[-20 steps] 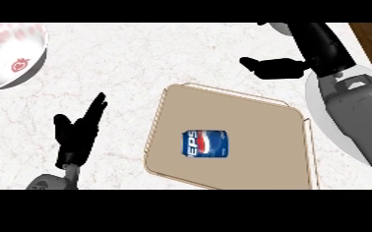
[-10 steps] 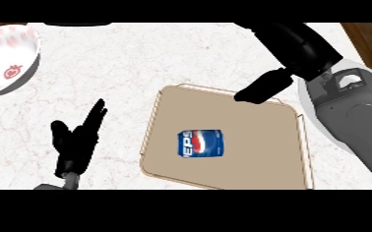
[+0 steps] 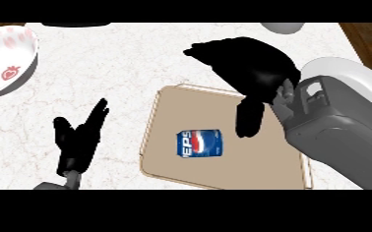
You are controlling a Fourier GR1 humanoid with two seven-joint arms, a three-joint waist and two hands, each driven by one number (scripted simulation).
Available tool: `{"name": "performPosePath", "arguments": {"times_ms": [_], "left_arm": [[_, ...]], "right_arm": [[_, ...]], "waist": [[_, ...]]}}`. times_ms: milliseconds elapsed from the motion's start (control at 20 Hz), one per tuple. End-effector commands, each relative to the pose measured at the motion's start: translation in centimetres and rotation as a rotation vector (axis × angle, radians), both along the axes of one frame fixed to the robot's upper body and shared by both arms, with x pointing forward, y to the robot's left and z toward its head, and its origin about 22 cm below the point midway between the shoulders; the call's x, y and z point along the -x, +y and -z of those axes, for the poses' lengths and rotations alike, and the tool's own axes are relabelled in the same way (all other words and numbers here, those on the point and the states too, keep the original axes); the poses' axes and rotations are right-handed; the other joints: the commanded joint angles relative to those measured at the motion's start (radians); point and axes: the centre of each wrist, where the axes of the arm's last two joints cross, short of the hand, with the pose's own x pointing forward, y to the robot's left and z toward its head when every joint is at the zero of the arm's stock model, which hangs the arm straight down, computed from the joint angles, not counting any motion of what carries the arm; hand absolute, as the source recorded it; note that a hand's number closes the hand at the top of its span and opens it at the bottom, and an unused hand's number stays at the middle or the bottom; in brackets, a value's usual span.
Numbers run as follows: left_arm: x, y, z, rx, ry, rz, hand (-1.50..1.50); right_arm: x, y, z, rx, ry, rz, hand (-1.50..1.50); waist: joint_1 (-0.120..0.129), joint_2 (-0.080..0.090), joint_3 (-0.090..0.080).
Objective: Pick the can from the tray and place it in the plate
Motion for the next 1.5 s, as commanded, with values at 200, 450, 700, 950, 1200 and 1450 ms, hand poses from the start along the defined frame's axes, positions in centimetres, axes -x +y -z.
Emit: {"name": "performPosePath", "arguments": {"times_ms": [200, 450, 700, 950, 1200, 1450], "left_arm": [[0.9, -1.7, 1.6, 0.054, 0.019, 0.026, 0.0], [1.3, -1.0, 1.6, 0.04, 0.036, 0.033, 0.0], [-0.3, -1.9, 0.3, 0.046, 0.014, 0.023, 0.0], [-0.5, -2.4, 1.5, 0.03, 0.034, 0.026, 0.0], [1.9, -1.1, 2.3, 0.042, 0.046, 0.032, 0.0], [0.3, -1.0, 1.6, 0.039, 0.028, 0.017, 0.0]], "right_arm": [[2.0, 5.5, 3.6, 0.161, 0.044, 0.035, -1.5], [2.9, 5.7, 5.2, 0.233, 0.004, 0.066, -1.5], [4.6, 5.5, 6.7, 0.259, 0.097, 0.064, -1.5], [5.7, 6.5, 8.1, 0.238, 0.113, 0.065, -1.5], [5.5, 3.5, 9.5, 0.293, 0.084, 0.076, -1.5], [5.2, 6.0, 9.3, 0.367, 0.021, 0.111, -1.5]], "waist": [[0.006, 0.009, -0.005], [0.004, 0.008, -0.005], [-0.007, 0.006, -0.005], [-0.007, 0.007, -0.005], [-0.002, 0.007, -0.005], [-0.004, 0.008, -0.005]]}}
